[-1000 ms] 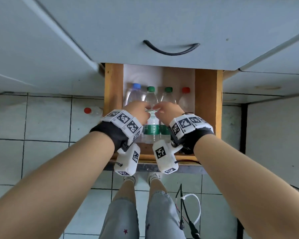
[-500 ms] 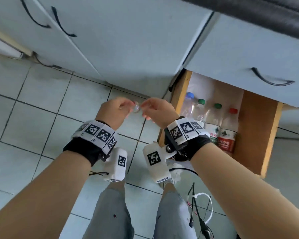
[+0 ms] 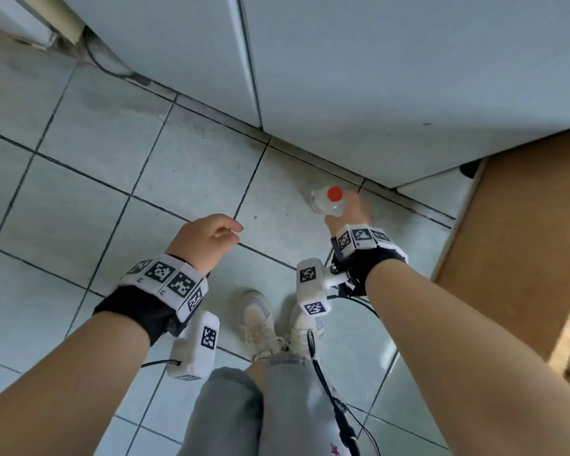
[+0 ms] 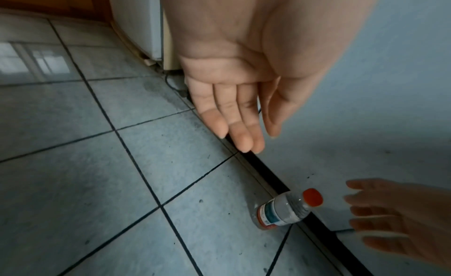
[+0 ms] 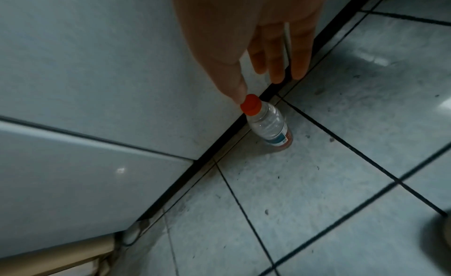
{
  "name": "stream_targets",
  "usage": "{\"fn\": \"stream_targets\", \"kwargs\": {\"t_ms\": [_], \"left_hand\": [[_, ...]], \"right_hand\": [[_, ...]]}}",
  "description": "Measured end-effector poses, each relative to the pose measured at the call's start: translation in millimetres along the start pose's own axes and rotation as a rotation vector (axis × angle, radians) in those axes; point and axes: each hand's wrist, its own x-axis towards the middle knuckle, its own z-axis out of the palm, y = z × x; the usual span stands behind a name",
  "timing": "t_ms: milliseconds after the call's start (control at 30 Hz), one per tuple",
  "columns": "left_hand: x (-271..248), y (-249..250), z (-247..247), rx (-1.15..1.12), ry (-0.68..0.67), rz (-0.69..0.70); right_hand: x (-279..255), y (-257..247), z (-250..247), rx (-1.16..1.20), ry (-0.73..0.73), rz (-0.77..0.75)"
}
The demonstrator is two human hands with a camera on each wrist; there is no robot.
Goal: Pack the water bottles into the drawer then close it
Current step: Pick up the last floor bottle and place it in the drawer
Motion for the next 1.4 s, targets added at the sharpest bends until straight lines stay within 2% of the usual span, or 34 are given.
{"fn": "stream_targets", "kwargs": {"t_ms": [67,200,267,367,467,567,700,767,900,1000,1067,1133,1233,1300,1400], "left_hand": [[15.0,-17.4,9.6,-0.02,-0.018,-0.009],[30.0,-45.4,18.4,-0.017,-0.032,-0.013],[33.6,-53.7,18.1,-0.018,-0.043,-0.022],[33.3,-56.3,18.2,-0.005,-0.069,-0.034],[28.0,-47.1,18.9,0.0,-0.084,-0.036],[15.5,-26.3,16.8,0.032,-0.106,-0.012],[-15.0,16.9,5.0,0.128,-0.163,0.029],[-37.9,44.6,-6.2,0.211,-0.215,0.087],[-95.5,105.0,-33.3,0.222,-0.188,0.336],[-136.8,151.7,-49.2,0.111,-0.154,0.458],[-161.1,186.5,-54.4,0.092,-0.108,0.511],[-180.3,216.2,-50.8,0.017,-0.144,0.534],[-203.3,247.3,-27.9,-0.187,-0.271,0.527],[-216.4,262.3,-2.8,-0.329,-0.378,0.503],[-231.1,282.5,42.0,-0.39,-0.516,0.463]], "right_hand": [[28.6,0.0,10.3,-0.049,0.015,0.0],[67.5,-3.8,24.6,-0.183,-0.064,0.013],[77.3,-3.1,29.8,-0.371,-0.089,-0.038],[79.6,5.9,35.6,-0.442,-0.123,-0.075],[70.2,18.6,34.5,-0.366,-0.105,-0.049],[43.3,6.5,21.2,-0.331,-0.129,-0.059],[-25.0,-37.7,-26.6,-0.362,-0.195,-0.202],[-74.6,-60.3,-61.3,-0.303,-0.183,-0.274],[-174.6,-100.1,-143.0,-0.133,-0.174,-0.41],[-232.3,-116.8,-203.5,0.217,-0.246,-0.422],[-260.8,-116.1,-238.5,0.419,-0.222,-0.403],[-279.7,-104.8,-263.4,0.616,-0.175,-0.406],[-288.3,-62.8,-283.6,0.851,-0.099,-0.49],[-285.7,-21.8,-286.6,0.824,-0.058,-0.502],[-279.6,40.9,-283.1,0.771,-0.157,-0.55]]}}
